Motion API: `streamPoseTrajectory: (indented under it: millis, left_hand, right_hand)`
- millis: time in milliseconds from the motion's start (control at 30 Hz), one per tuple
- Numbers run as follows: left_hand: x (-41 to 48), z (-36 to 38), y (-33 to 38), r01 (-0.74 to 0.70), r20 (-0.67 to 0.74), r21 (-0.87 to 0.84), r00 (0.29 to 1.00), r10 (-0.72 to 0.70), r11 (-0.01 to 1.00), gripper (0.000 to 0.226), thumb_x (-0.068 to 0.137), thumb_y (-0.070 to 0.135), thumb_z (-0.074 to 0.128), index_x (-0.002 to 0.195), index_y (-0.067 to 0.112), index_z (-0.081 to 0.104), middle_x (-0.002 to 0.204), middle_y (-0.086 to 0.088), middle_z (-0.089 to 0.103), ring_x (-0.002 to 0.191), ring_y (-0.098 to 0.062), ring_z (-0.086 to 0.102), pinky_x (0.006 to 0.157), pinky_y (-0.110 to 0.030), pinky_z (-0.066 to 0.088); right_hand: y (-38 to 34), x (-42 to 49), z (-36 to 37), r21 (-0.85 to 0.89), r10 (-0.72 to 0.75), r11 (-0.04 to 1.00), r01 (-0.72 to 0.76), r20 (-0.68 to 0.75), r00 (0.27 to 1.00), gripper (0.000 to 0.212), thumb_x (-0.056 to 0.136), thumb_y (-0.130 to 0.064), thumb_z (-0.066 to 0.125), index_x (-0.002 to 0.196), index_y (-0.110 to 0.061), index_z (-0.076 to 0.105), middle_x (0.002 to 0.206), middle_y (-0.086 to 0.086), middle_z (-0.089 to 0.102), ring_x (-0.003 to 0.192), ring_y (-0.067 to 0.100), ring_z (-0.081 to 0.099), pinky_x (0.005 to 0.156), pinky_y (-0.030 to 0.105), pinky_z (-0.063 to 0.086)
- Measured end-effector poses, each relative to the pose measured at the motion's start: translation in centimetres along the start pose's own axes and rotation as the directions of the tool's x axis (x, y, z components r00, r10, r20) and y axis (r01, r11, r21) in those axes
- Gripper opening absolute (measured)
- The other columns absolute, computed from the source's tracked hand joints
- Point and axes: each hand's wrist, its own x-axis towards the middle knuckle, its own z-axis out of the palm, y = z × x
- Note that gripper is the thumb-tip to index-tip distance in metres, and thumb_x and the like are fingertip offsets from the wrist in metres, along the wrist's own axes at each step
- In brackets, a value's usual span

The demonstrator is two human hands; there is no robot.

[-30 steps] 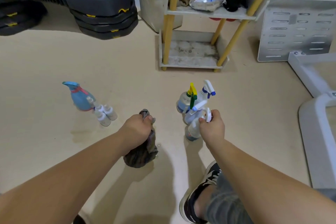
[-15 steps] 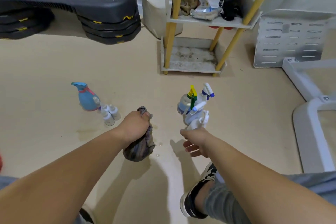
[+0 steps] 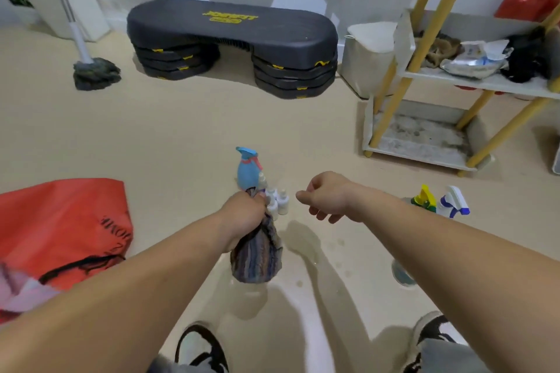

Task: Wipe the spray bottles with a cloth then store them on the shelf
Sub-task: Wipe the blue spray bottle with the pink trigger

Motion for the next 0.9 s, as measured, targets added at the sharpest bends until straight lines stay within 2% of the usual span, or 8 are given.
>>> streamPoseTrajectory:
  millis: [133, 267, 367, 433, 533, 633, 733, 900]
  left_hand:
    - [4.5, -3.7, 0.2, 0.016, -0.097, 0.225, 0.995, 0.007, 0.974, 0.037, 0.110, 0.032, 0.038, 0.113, 0.003, 0.060, 0.109, -0.012, 0.059, 0.097, -0.027, 0.054, 0.084, -0.032, 0.041]
    - [9.7, -5.2, 1.0, 0.067, -0.134, 0.455, 0.991, -0.007, 0.888, 0.073, 0.108, 0.059, 0.018, 0.112, 0.007, 0.071, 0.111, -0.008, 0.071, 0.099, -0.028, 0.062, 0.088, -0.034, 0.043]
    - [13.5, -5.7, 1.4, 0.096, -0.192, 0.638, 0.981, 0.037, 0.764, 0.051, 0.106, 0.049, 0.034, 0.108, 0.011, 0.068, 0.099, -0.005, 0.072, 0.089, -0.024, 0.066, 0.076, -0.035, 0.049]
    - [15.1, -5.5, 2.2, 0.104, -0.210, 0.735, 0.974, 0.079, 0.670, 0.032, 0.098, 0.030, 0.053, 0.125, 0.013, 0.055, 0.093, -0.002, 0.061, 0.087, -0.024, 0.062, 0.066, -0.034, 0.046]
    - [17.9, -5.2, 3.1, 0.044, -0.153, 0.796, 0.980, 0.130, 0.604, 0.076, 0.086, 0.015, 0.062, 0.154, 0.022, 0.028, 0.090, -0.001, 0.055, 0.086, -0.025, 0.062, 0.065, -0.036, 0.054]
    - [20.3, -5.0, 3.5, -0.013, -0.071, 0.833, 0.989, 0.130, 0.553, 0.085, 0.089, 0.017, 0.063, 0.160, 0.028, 0.019, 0.106, -0.002, 0.060, 0.093, -0.027, 0.064, 0.079, -0.041, 0.061]
    - [22.1, -5.0, 3.3, -0.038, -0.043, 0.837, 0.990, 0.136, 0.545, 0.066, 0.092, 0.017, 0.059, 0.153, 0.024, 0.033, 0.119, -0.006, 0.060, 0.096, -0.028, 0.061, 0.082, -0.040, 0.059]
    - [23.8, -5.5, 1.2, -0.064, -0.058, 0.896, 0.965, 0.257, 0.439, 0.019, 0.102, 0.026, 0.056, 0.118, 0.016, 0.051, 0.083, 0.001, 0.045, 0.083, -0.025, 0.055, 0.059, -0.034, 0.038]
  right_hand:
    - [-2.0, 3.8, 1.3, 0.132, -0.031, 0.991, 0.037, -0.050, 0.998, 0.024, 0.098, -0.032, 0.058, 0.091, -0.010, 0.061, 0.097, 0.016, 0.074, 0.075, 0.026, 0.066, 0.070, 0.036, 0.053]
    - [-1.3, 6.9, 3.5, 0.322, -0.020, 0.946, 0.033, -0.044, 0.999, 0.015, 0.098, -0.025, 0.059, 0.094, -0.011, 0.059, 0.085, 0.012, 0.067, 0.069, 0.025, 0.060, 0.065, 0.035, 0.048]
    - [-0.6, 9.1, 4.1, 0.342, 0.022, 0.939, -0.027, 0.019, 1.000, 0.018, 0.099, -0.029, 0.060, 0.097, -0.011, 0.060, 0.087, 0.013, 0.071, 0.070, 0.025, 0.062, 0.067, 0.035, 0.050]
    - [-0.6, 10.4, 3.9, 0.377, 0.035, 0.925, -0.037, 0.013, 0.999, 0.018, 0.100, -0.028, 0.059, 0.095, -0.010, 0.060, 0.087, 0.013, 0.070, 0.071, 0.025, 0.061, 0.069, 0.036, 0.049]
    - [-0.9, 12.1, 3.7, 0.420, 0.053, 0.906, -0.048, 0.000, 0.999, 0.021, 0.101, -0.027, 0.058, 0.100, -0.006, 0.063, 0.087, 0.012, 0.071, 0.072, 0.025, 0.063, 0.068, 0.035, 0.051]
    - [-0.9, 13.1, 4.1, 0.445, 0.068, 0.893, -0.062, 0.002, 0.998, 0.022, 0.101, -0.026, 0.059, 0.099, -0.005, 0.063, 0.086, 0.012, 0.072, 0.072, 0.026, 0.063, 0.067, 0.035, 0.051]
    - [-0.9, 13.6, 4.5, 0.431, 0.081, 0.899, -0.084, 0.026, 0.996, 0.028, 0.101, -0.029, 0.060, 0.104, -0.001, 0.065, 0.091, 0.015, 0.075, 0.074, 0.025, 0.066, 0.070, 0.037, 0.055]
    - [-1.0, 14.2, 4.6, 0.375, 0.078, 0.922, -0.092, 0.054, 0.996, 0.029, 0.101, -0.031, 0.061, 0.107, -0.004, 0.066, 0.088, 0.011, 0.075, 0.073, 0.024, 0.068, 0.073, 0.038, 0.058]
